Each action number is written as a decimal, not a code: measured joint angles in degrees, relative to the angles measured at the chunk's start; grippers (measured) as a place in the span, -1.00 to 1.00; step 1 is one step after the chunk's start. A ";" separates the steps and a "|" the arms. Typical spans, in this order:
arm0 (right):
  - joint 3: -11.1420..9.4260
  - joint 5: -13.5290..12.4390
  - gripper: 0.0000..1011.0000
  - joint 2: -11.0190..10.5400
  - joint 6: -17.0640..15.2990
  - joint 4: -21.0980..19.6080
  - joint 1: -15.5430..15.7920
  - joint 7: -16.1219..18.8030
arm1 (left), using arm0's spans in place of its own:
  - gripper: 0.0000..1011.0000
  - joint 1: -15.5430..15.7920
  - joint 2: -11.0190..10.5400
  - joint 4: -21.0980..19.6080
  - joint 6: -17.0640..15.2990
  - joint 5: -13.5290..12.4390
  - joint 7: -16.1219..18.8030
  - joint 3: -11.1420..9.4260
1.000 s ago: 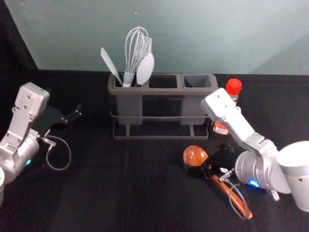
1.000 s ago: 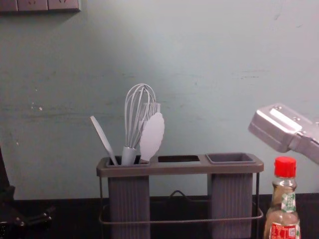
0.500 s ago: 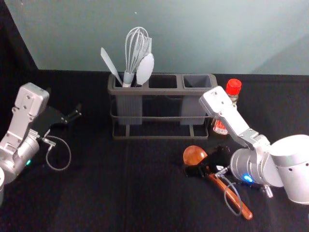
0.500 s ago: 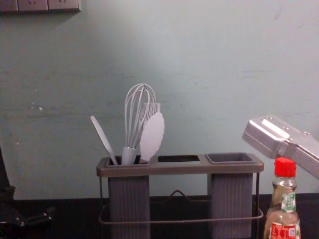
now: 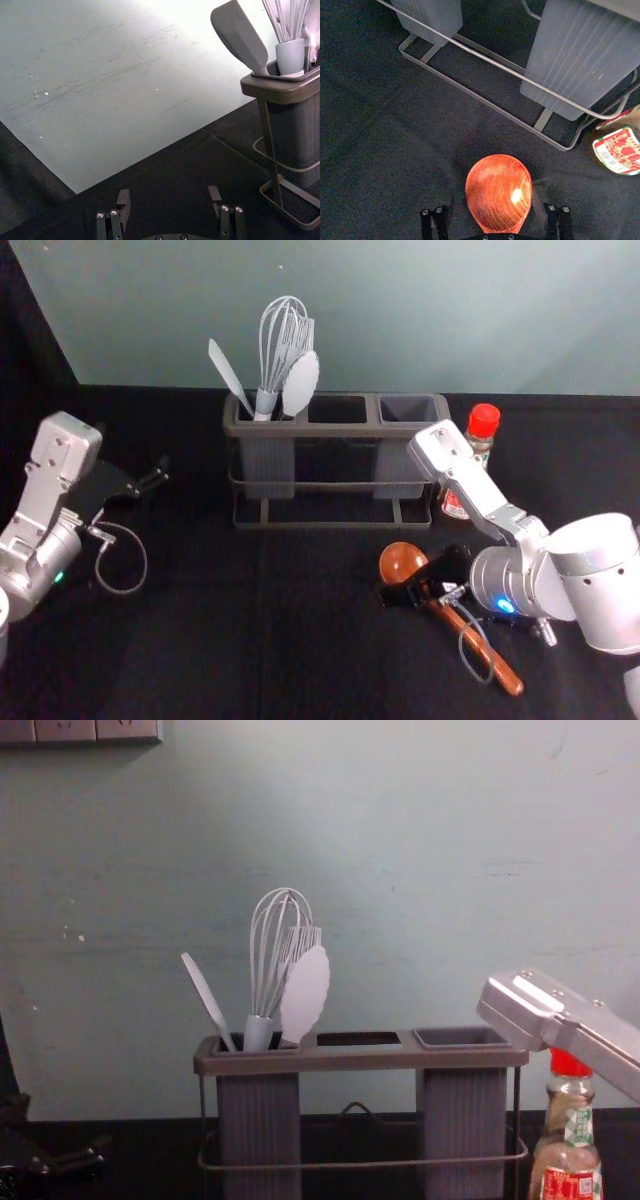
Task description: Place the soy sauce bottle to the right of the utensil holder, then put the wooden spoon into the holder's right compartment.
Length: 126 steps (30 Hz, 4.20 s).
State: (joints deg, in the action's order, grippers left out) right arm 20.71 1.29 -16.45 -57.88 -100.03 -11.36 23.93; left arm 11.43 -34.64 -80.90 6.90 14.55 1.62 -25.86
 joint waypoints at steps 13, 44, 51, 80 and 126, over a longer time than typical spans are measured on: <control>-0.03 1.77 0.98 0.85 -0.52 0.85 -0.28 0.93 | 1.00 0.00 0.00 0.00 0.00 0.00 0.00 0.00; -1.46 5.30 0.65 2.36 -0.32 1.64 -0.11 3.53 | 1.00 0.00 0.00 0.00 0.00 0.00 0.00 0.00; -2.29 6.01 0.65 2.12 -0.61 -0.69 0.56 4.12 | 1.00 0.00 0.00 0.00 0.00 0.00 0.00 0.00; -12.42 1.80 0.65 2.48 20.02 -17.49 15.12 1.39 | 1.00 0.00 0.00 0.00 0.00 0.00 0.00 0.00; -16.71 -4.45 0.65 2.61 37.18 -20.19 21.30 -2.14 | 1.00 0.00 0.00 0.00 0.00 0.00 0.00 0.00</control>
State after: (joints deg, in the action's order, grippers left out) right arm 4.00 -3.16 -13.83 -20.70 -120.22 9.94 21.79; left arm 11.43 -34.65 -80.90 6.91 14.55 1.62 -25.86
